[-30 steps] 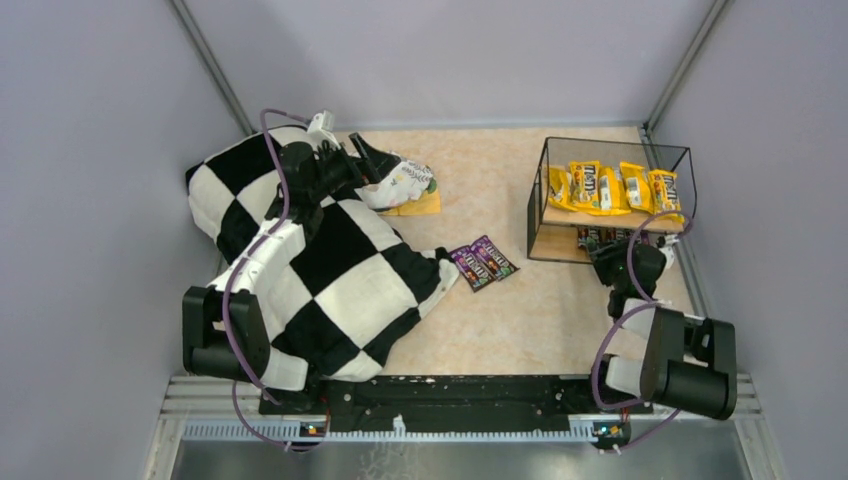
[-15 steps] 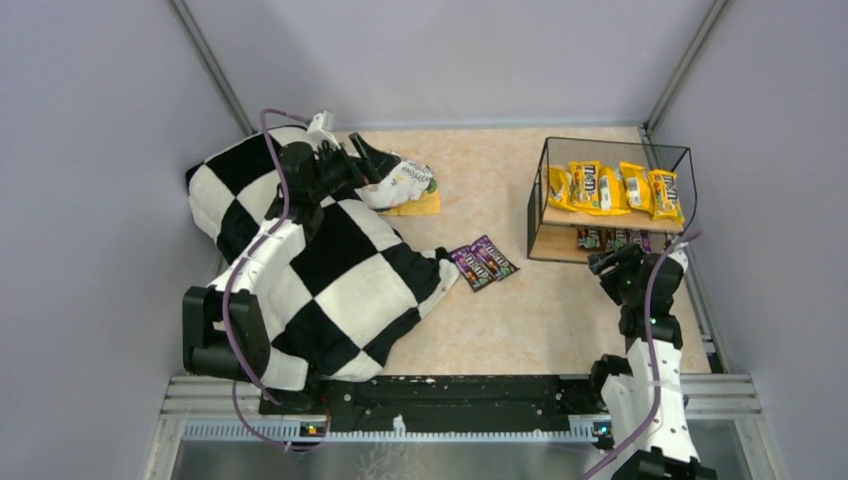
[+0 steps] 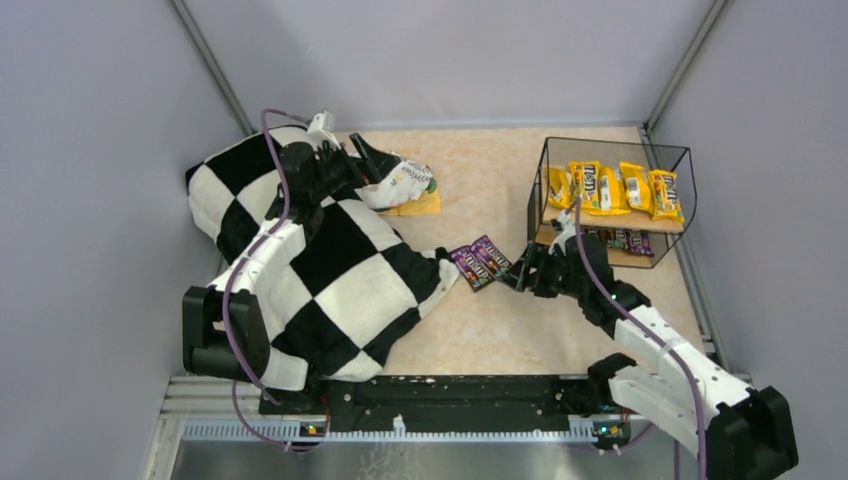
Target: Place and organize the candy bags onto the shelf
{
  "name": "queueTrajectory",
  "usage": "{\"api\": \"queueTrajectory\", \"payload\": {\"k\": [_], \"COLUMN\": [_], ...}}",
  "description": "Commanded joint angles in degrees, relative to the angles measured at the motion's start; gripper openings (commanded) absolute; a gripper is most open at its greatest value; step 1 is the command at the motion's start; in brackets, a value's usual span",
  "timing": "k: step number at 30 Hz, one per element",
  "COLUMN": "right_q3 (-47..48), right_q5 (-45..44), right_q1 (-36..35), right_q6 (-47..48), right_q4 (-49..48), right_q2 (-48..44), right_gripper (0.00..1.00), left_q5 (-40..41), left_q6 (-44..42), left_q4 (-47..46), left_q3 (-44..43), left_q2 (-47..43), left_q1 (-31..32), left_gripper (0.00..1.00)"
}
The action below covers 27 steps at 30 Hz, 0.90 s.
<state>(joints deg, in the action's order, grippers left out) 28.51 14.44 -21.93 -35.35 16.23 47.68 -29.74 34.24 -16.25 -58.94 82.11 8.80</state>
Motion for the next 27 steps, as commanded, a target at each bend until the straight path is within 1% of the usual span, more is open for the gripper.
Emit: {"api": "queueTrajectory", "payload": {"k": [1, 3, 4, 6, 7, 11, 14, 21, 23, 27], "right_q3": [-5.82, -11.07, -13.42, -17.06, -17.97, -19.55, -20.01, -20.23, -19.94, -19.17], "right_q5": [-0.45, -0.8, -2.47, -7.01, -8.9, -17.5, -20.27, -21.0, -21.25, -20.98], "right_q1": [-5.11, -5.07, -5.13, -5.09, -5.18, -5.13, -4.84, -3.59, -3.57, -3.41], "right_q6": [-9.96, -15.99, -18.61, -22.94, -23.57, -26.61, -27.91, -31.34, -31.55, -31.67], "right_q4": [-18.31, -29.63, -33.99, -38.86, -40.96, -44.1, -47.53, -56.09, -57.43, -59.99], "right_q2": [3.29, 4.24, 4.86, 6.01, 6.58, 8.96, 12.6, 22.98, 25.78, 29.79], "right_gripper": [0.66, 0.65, 0.66, 0.67, 0.66, 0.66, 0.66, 0.57, 0.55, 0.48], "left_q5": [0.77, 0.61, 0.52, 0.56, 0.55, 0.35, 0.36, 0.17, -0.07, -0.18], "left_q6": [-1.54, -1.47, -1.46, -1.46, -1.39, -1.2, -1.21, -1.02, -0.82, -0.7], "left_q4": [-1.33, -1.29, -1.38, -1.35, -1.36, -1.42, -1.42, -1.51, -1.63, -1.69], "left_q3": [-1.44, -1.44, -1.44, -1.44, -1.44, -1.44, -1.44, -1.53, -1.58, -1.53], "left_q2": [-1.33, -1.32, -1.22, -1.14, -1.16, -1.16, -1.33, -1.16, -1.07, -1.07], "left_q1": [0.47, 0.52, 0.52, 0.61, 0.61, 0.61, 0.61, 0.52, 0.43, 0.34], "left_gripper": [0.98, 0.98, 0.98, 0.98, 0.98, 0.98, 0.98, 0.98, 0.98, 0.98]}}
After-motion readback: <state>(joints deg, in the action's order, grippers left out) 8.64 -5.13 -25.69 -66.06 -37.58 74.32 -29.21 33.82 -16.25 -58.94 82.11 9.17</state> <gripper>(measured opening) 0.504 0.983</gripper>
